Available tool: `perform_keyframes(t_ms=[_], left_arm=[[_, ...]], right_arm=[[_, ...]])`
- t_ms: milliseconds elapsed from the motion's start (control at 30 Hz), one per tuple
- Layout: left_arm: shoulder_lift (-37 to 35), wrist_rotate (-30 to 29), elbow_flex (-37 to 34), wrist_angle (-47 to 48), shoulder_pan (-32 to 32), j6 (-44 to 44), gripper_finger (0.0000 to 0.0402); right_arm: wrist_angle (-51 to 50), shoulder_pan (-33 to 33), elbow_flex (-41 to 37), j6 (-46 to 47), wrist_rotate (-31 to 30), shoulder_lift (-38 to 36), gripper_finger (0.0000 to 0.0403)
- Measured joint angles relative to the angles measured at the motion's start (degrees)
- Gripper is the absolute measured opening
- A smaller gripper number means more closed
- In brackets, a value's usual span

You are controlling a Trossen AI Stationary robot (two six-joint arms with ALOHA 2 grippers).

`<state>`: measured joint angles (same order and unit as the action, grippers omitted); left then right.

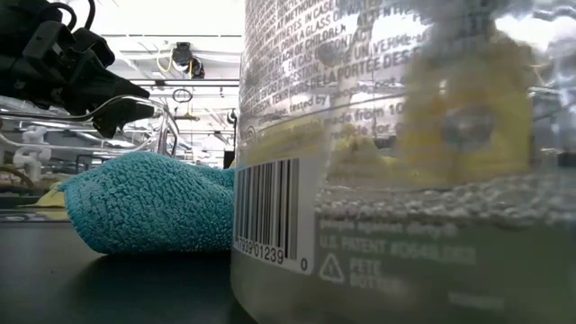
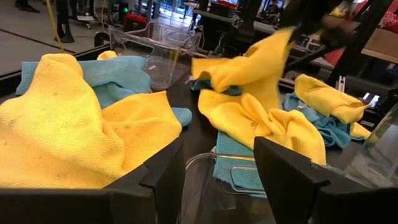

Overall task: Sort microfiber towel by color & place in baskets
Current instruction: Put the yellow microfiber towel into the bottom transparent bin

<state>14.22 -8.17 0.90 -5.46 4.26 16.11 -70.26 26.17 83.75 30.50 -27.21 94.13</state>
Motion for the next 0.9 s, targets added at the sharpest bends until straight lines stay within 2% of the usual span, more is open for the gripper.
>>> perform_keyframes(t_ms=[100,200,400,567,900], left_arm=[[0.0,0.01,0.0,-0.02,0.01,0.01,0.0196],[0.0,-0.02,0.0,-0.01,0.01,0.0,0.0196],[0.0,-0.01,0.0,0.0,-0.01,0.01,0.0196],[0.0,0.0,-0.01,0.0,-0.01,0.01,0.0196],[0.0,-0.01,0.0,-0.02,0.01,-0.01,0.0196]], right_arm=[[5.87,-1.81,6.02,-7.26,-2.83,-0.02,0.0001],[12.9,-3.92,10.32,-14.85,-3.01,-0.02,0.0001],[27.81,-7.41,13.54,-27.21,-2.46,-0.02,0.0],[38.05,-10.71,13.59,-32.44,2.84,0.32,0.0],[54.23,-14.63,13.59,-37.02,13.34,4.23,0.0]])
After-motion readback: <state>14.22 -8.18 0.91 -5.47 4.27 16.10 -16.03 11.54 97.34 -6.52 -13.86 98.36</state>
